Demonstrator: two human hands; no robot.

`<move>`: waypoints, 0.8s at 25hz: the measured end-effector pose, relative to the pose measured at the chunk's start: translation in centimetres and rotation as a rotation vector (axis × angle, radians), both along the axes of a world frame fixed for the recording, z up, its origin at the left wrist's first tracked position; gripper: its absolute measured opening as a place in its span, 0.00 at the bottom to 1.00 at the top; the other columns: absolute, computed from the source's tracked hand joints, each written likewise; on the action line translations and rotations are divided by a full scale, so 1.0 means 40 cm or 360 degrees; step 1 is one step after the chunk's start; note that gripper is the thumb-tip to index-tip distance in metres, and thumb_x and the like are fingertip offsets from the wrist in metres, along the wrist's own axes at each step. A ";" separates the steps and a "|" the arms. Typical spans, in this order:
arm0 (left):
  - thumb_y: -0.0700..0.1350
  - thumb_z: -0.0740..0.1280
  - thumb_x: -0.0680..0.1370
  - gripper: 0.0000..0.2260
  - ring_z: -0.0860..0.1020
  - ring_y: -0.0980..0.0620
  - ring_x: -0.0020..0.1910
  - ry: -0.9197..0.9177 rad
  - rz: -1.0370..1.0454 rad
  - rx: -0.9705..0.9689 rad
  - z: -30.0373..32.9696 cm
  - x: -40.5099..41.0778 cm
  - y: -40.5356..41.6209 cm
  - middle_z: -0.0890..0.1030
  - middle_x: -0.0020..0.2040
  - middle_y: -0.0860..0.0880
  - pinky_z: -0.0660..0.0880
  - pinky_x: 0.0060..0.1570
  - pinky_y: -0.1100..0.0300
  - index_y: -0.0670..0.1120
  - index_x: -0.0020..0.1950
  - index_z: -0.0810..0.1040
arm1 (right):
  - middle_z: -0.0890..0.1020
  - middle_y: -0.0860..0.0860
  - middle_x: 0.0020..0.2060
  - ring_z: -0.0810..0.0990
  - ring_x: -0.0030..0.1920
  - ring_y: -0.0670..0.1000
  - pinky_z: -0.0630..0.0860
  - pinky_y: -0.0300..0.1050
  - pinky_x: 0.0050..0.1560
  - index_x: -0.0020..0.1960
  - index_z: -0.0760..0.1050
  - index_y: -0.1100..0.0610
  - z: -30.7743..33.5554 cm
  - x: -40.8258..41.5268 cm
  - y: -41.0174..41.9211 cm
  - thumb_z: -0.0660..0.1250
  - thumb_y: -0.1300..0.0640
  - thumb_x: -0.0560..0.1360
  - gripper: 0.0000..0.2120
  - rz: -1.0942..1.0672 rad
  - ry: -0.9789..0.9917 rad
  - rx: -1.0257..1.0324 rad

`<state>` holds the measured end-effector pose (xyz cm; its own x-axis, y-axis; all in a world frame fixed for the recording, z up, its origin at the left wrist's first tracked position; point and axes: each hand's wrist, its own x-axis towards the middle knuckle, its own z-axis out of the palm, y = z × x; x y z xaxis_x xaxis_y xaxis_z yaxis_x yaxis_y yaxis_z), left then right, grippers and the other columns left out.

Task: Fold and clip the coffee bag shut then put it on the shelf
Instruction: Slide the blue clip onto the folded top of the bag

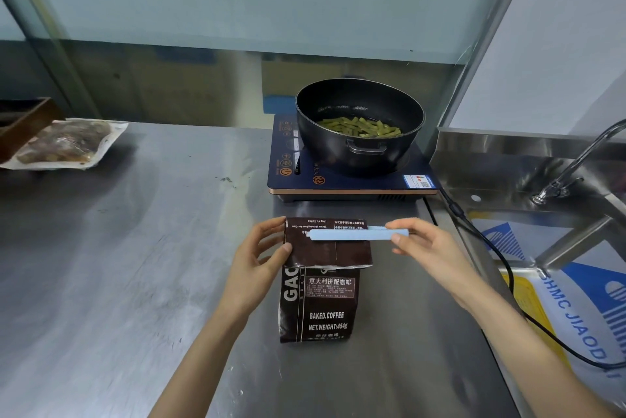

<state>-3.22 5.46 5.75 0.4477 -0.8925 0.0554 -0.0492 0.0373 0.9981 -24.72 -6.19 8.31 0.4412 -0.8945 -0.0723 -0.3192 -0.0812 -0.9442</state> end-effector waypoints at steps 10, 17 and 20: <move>0.35 0.63 0.74 0.17 0.77 0.57 0.52 -0.0036 0.0004 0.0063 0.008 -0.005 0.004 0.77 0.54 0.50 0.74 0.43 0.77 0.54 0.56 0.73 | 0.80 0.46 0.49 0.78 0.48 0.36 0.72 0.21 0.42 0.56 0.76 0.54 -0.031 0.089 0.019 0.66 0.62 0.72 0.13 0.0007 -0.0107 0.0042; 0.34 0.63 0.74 0.18 0.79 0.67 0.42 0.0047 0.0047 0.0059 0.018 -0.012 0.008 0.77 0.48 0.53 0.73 0.38 0.77 0.52 0.59 0.71 | 0.80 0.42 0.45 0.78 0.41 0.29 0.72 0.22 0.39 0.55 0.76 0.54 -0.042 0.102 0.026 0.65 0.64 0.72 0.12 -0.0038 -0.0221 0.0085; 0.36 0.64 0.73 0.17 0.78 0.70 0.36 0.0141 0.0160 0.0072 0.021 -0.015 0.011 0.75 0.47 0.53 0.72 0.33 0.77 0.50 0.59 0.66 | 0.80 0.41 0.45 0.78 0.41 0.29 0.72 0.22 0.39 0.53 0.76 0.54 -0.042 0.100 0.026 0.65 0.64 0.72 0.12 -0.0032 -0.0206 0.0074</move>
<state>-3.83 5.92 6.58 0.5364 -0.8435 -0.0275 0.0378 -0.0086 0.9992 -20.74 -5.15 6.64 0.4313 -0.9004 -0.0575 -0.1956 -0.0311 -0.9802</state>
